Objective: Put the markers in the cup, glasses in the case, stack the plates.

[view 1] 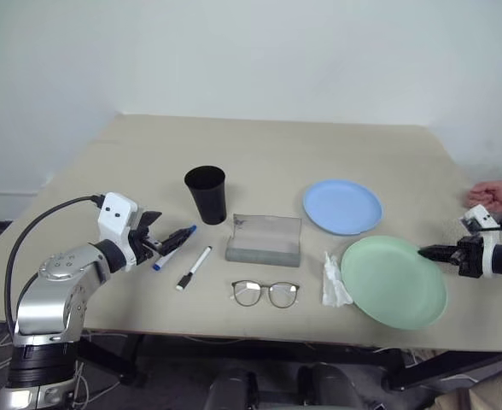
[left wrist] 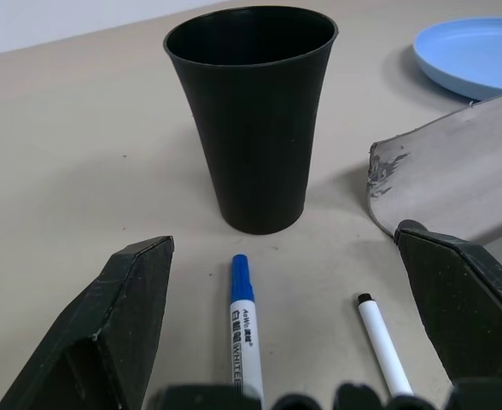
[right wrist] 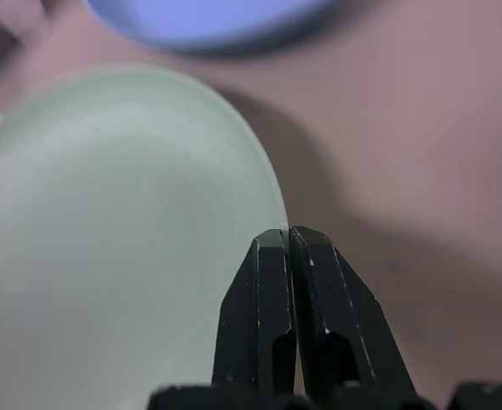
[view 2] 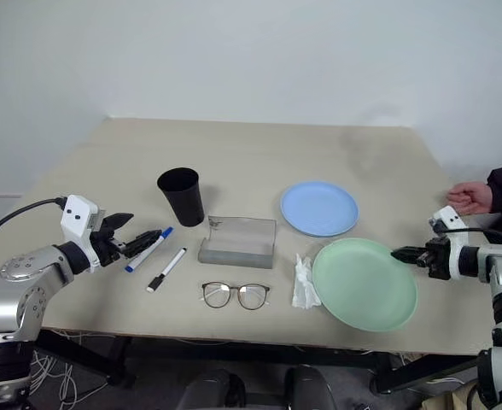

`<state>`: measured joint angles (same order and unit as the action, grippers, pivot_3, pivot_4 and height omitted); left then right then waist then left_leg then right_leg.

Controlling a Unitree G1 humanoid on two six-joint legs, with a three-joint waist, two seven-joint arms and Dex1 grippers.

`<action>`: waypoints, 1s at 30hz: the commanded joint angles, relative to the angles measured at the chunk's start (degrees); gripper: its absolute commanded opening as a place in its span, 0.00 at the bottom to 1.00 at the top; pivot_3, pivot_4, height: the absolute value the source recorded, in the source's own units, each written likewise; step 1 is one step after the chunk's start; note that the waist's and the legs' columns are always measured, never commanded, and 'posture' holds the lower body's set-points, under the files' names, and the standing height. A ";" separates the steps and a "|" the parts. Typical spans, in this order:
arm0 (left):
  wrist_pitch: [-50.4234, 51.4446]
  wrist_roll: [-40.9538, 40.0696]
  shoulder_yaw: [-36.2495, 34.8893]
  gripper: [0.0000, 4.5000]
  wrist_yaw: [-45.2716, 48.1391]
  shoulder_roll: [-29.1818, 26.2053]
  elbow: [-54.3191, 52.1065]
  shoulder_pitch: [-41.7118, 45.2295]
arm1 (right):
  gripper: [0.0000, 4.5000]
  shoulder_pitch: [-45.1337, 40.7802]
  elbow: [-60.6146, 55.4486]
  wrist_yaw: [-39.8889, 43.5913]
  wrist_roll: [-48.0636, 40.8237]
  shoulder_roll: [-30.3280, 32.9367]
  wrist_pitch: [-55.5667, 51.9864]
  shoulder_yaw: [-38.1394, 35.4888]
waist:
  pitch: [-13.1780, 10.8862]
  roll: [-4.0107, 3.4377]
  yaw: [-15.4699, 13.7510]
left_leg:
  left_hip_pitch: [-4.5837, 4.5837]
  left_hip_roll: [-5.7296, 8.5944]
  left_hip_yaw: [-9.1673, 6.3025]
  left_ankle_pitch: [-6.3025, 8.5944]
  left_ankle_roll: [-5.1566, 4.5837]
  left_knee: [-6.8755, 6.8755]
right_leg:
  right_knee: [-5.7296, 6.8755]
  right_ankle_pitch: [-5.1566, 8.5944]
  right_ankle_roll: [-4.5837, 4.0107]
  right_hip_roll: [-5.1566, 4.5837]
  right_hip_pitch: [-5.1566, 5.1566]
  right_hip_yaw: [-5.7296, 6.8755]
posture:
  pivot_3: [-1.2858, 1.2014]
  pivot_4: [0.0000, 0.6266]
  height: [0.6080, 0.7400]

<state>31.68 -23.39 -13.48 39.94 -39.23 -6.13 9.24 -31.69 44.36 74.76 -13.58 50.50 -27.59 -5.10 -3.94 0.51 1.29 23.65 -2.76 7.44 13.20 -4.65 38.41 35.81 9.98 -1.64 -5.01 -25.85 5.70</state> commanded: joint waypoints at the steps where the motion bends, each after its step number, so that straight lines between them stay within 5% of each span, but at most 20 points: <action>1: -1.04 -0.26 -1.46 0.99 -0.36 -0.30 -1.85 0.25 | 0.00 -3.07 -0.65 0.21 -3.46 0.66 -2.69 -3.80 | 0.00 0.00 -0.01 | 0.00 0.00 0.00 0.00 0.00 0.00 | 0.00 0.00 0.00 0.00 0.00 0.00 | 0.52 0.00 0.90; 16: -0.88 -0.20 -1.22 0.99 -0.45 -0.40 -1.83 0.48 | 0.00 -10.10 -5.50 -12.29 -8.06 -5.86 -16.35 -7.12 | 0.01 -0.04 0.10 | 0.04 -0.02 0.02 0.00 0.00 -0.02 | 0.04 -0.05 -0.06 -0.01 -0.09 -0.01 | 0.52 0.00 0.90; 30: -0.60 -0.29 -1.29 0.99 -0.83 -0.17 -2.11 1.11 | 0.00 -29.49 11.10 -40.68 0.71 -20.38 -9.64 -4.31 | 0.05 -0.12 0.02 | 0.72 0.02 0.14 -0.13 0.22 -0.01 | 0.05 -0.45 0.13 0.04 -0.72 -0.06 | 0.52 0.00 0.90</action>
<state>31.71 -23.36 -13.62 39.53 -39.05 -6.18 9.52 -58.68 53.21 37.93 -14.69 29.94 -40.21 -9.38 -3.89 0.39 1.31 24.45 -2.72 7.59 12.99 -4.30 38.42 35.83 9.42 -1.39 -4.96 -26.62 5.62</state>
